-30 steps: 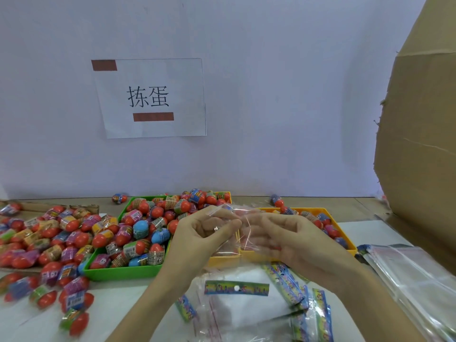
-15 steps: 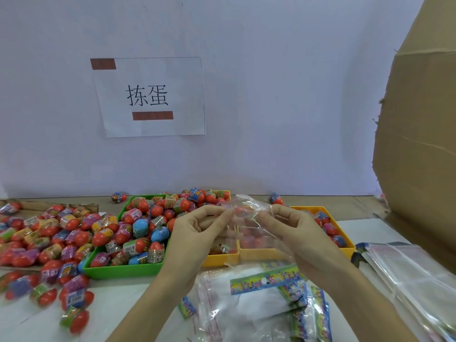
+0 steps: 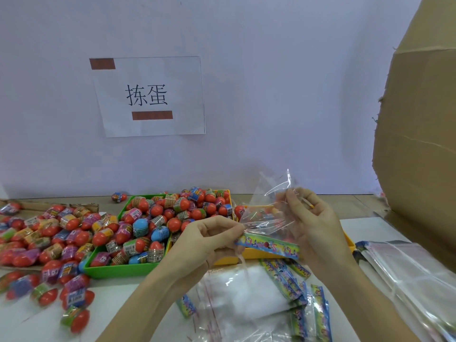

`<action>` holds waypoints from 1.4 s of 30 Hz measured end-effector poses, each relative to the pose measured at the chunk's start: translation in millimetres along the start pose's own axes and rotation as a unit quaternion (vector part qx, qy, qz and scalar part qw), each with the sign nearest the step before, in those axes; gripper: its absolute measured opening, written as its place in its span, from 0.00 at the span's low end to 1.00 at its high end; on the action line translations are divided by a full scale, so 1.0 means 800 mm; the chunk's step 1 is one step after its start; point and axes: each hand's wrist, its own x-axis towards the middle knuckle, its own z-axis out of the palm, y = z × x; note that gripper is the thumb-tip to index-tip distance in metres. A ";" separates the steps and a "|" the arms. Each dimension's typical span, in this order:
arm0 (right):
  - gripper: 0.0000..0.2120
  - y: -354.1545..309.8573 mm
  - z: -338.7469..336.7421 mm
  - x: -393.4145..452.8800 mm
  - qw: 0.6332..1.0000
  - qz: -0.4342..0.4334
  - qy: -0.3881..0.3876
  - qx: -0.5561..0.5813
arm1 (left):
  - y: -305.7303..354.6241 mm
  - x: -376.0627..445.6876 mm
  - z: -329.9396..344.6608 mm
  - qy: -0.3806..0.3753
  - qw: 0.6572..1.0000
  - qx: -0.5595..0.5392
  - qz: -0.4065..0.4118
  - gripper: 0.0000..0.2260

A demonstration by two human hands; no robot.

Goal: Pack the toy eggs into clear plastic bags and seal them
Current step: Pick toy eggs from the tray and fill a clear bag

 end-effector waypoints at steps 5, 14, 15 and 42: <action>0.05 -0.019 -0.015 0.007 0.996 -0.067 0.065 -0.015 | 0.014 -0.005 -0.012 -0.006 0.975 0.217 0.040 0.07; 0.04 -0.001 0.001 -0.005 0.958 -0.213 0.057 -0.183 | 0.005 -0.009 0.007 0.085 0.879 0.406 0.235 0.22; 0.05 0.005 0.007 -0.011 0.944 -0.240 0.045 -0.221 | 0.000 -0.009 0.014 0.104 0.881 0.381 0.260 0.18; 0.07 0.018 0.017 -0.020 0.811 -0.349 -0.107 -0.457 | -0.007 -0.002 0.004 0.052 0.960 0.246 0.125 0.07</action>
